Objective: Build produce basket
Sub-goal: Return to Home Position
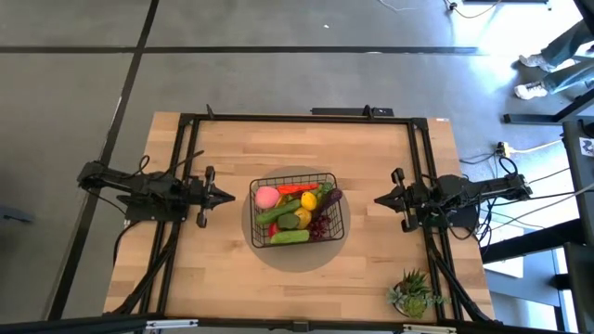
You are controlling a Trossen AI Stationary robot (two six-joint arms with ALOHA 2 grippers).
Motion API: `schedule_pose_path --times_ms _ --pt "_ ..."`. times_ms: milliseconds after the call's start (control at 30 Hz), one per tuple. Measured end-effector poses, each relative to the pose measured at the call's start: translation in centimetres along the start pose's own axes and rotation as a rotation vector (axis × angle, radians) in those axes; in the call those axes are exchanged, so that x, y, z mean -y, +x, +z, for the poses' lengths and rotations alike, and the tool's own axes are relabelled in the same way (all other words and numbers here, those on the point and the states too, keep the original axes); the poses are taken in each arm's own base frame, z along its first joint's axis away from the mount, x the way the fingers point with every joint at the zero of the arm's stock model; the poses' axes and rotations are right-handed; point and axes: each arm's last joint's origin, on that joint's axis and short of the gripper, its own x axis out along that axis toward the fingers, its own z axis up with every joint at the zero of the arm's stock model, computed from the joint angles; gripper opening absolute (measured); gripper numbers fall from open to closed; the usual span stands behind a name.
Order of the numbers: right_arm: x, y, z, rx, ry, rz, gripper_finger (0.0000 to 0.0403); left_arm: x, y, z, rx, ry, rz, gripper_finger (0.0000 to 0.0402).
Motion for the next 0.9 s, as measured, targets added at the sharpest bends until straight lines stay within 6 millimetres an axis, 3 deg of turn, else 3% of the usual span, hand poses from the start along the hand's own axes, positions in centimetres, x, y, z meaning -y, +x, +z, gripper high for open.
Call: schedule_pose_path --times_ms 600,900 --pt "0.00 0.00 0.01 0.001 0.000 0.000 0.0001 0.00 0.00 0.00 0.000 0.000 0.000 0.0025" --pt "0.00 0.00 0.01 0.001 0.000 0.000 0.0001 0.00 0.00 0.01 0.000 0.000 0.000 0.0017"
